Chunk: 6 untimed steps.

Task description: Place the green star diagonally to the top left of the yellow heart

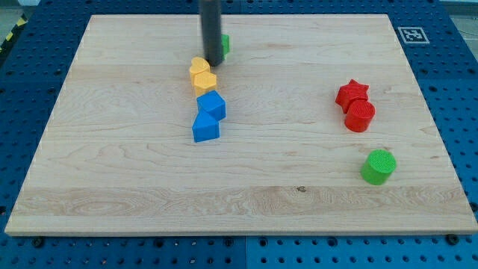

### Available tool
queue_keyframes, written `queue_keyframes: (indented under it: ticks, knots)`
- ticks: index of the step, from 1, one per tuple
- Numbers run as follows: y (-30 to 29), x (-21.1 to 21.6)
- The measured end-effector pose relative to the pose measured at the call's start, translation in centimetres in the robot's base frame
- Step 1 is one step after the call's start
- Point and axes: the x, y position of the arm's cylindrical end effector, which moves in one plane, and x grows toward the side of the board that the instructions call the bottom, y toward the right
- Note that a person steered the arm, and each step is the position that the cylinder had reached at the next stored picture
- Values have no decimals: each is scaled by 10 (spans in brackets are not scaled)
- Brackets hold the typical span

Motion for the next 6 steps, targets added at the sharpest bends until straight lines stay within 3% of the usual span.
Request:
queue_keyframes:
  ticks: [1,4,5,6]
  knots:
    - [-19,-15]
    - [68,35]
    - [88,-4]
    - [68,-38]
